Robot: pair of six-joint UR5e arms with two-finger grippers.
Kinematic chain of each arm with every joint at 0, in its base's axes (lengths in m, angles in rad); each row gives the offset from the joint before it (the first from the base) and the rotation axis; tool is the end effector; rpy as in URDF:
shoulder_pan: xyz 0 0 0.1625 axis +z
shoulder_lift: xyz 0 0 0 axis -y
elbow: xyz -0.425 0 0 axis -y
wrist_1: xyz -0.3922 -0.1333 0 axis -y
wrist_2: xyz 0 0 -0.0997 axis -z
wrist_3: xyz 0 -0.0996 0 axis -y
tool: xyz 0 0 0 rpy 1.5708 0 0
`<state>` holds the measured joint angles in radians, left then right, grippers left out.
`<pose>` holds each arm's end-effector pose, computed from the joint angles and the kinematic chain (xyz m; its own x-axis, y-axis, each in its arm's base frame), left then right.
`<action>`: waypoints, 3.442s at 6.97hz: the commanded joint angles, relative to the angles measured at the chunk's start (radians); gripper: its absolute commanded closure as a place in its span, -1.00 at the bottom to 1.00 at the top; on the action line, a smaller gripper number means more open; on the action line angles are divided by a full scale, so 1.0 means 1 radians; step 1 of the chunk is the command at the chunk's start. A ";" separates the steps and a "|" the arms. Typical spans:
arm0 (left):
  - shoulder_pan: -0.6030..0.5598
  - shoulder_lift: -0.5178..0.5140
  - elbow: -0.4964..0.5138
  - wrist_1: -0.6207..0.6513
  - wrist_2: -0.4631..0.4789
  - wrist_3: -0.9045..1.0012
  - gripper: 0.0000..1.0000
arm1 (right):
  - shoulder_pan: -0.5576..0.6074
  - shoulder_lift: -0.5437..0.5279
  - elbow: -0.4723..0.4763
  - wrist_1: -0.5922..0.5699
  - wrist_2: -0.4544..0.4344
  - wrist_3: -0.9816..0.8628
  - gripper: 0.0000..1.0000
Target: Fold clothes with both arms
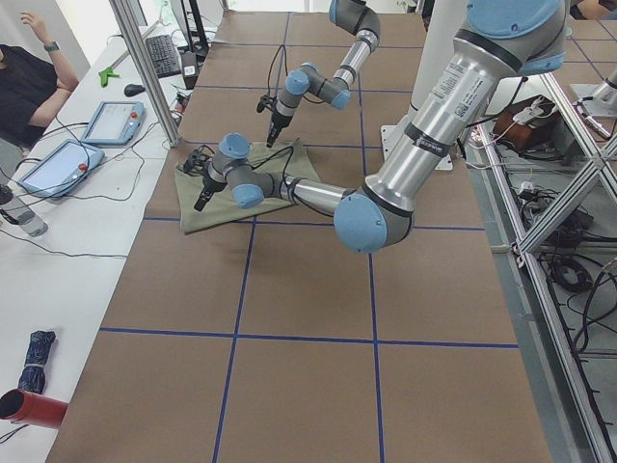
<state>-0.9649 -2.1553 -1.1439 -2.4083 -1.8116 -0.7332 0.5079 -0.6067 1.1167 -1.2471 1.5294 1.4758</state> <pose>0.3412 -0.6848 0.4244 0.7160 0.2336 -0.6579 0.2276 0.8127 0.5364 -0.6603 -0.5248 0.2064 0.6333 0.2440 0.7344 -0.4547 0.8853 0.0979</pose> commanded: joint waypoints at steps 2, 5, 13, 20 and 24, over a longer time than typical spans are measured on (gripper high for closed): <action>0.000 0.000 0.000 0.000 0.000 -0.002 -1.00 | 0.000 0.001 0.002 -0.002 0.000 -0.002 1.00; 0.002 0.000 0.000 0.000 0.000 -0.002 -1.00 | 0.003 0.005 0.008 -0.002 0.002 -0.035 0.29; 0.005 0.006 0.000 0.000 0.000 0.000 -1.00 | 0.001 -0.002 0.003 -0.002 0.000 -0.026 0.72; 0.009 0.008 0.000 -0.009 0.000 -0.002 -1.00 | 0.006 -0.004 0.018 -0.014 0.009 -0.035 1.00; 0.011 0.015 0.000 -0.009 0.000 -0.002 -1.00 | -0.052 -0.281 0.459 -0.185 -0.003 -0.020 1.00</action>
<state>-0.9542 -2.1453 -1.1438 -2.4171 -1.8116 -0.7348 0.4920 -0.7966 1.4284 -1.3733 1.5361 1.4462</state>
